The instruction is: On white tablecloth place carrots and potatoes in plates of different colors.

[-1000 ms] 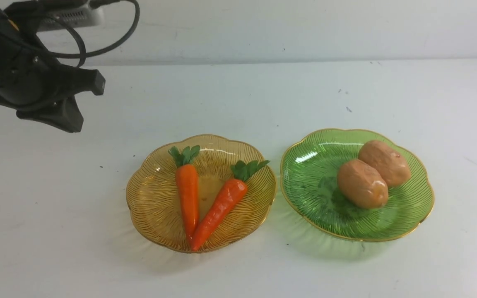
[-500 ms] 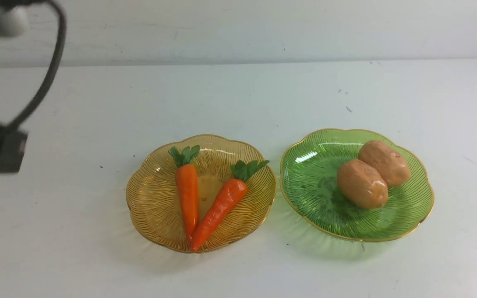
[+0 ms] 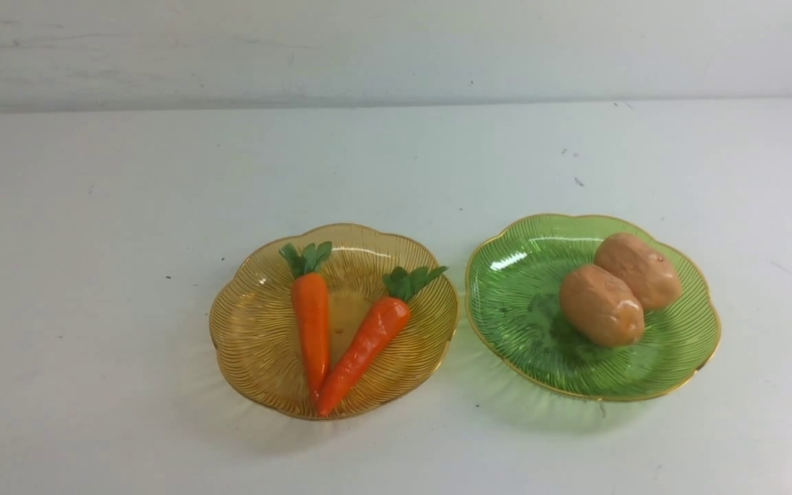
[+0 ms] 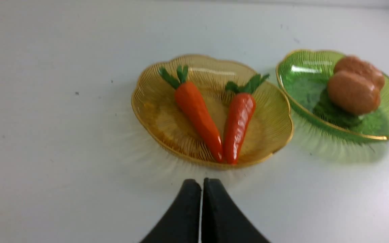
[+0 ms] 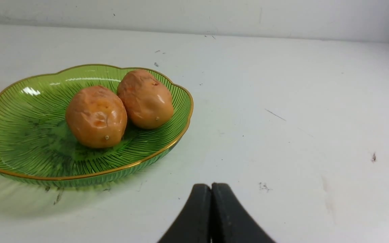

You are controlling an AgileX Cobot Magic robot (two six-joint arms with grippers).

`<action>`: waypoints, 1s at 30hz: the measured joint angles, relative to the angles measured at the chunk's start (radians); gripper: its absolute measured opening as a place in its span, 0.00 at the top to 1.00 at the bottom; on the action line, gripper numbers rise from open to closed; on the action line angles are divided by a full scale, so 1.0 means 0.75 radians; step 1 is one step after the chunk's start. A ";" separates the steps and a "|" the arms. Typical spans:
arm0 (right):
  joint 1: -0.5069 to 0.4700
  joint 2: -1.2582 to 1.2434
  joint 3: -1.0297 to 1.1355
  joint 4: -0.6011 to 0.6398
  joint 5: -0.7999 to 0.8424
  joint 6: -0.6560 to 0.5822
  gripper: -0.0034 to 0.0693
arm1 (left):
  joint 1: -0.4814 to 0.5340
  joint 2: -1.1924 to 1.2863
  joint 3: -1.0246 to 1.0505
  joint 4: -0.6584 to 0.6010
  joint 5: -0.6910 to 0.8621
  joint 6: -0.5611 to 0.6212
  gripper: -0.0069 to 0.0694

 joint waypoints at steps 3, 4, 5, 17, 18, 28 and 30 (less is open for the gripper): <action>0.000 0.000 0.000 0.000 0.000 0.000 0.97 | 0.000 -0.102 0.117 -0.002 -0.175 0.000 0.91; 0.000 0.000 0.000 0.000 0.000 0.000 0.97 | 0.000 -0.106 0.132 -0.002 -0.214 0.000 0.91; 0.000 0.000 0.000 0.000 0.000 0.000 0.97 | 0.000 -0.106 0.148 -0.003 -0.247 0.000 0.91; 0.000 0.000 0.000 0.000 0.000 -0.014 0.97 | 0.000 -0.107 0.180 0.279 -0.318 0.081 0.91; 0.000 0.000 0.000 0.000 0.000 -0.014 0.97 | 0.000 -0.107 0.198 0.289 -0.344 0.081 0.91; 0.000 0.000 0.000 0.000 0.000 -0.015 0.97 | 0.000 -0.106 0.633 0.388 -0.801 0.041 0.91; 0.000 0.000 0.000 0.000 0.000 -0.015 0.97 | 0.000 -0.106 0.633 0.409 -0.778 0.035 0.91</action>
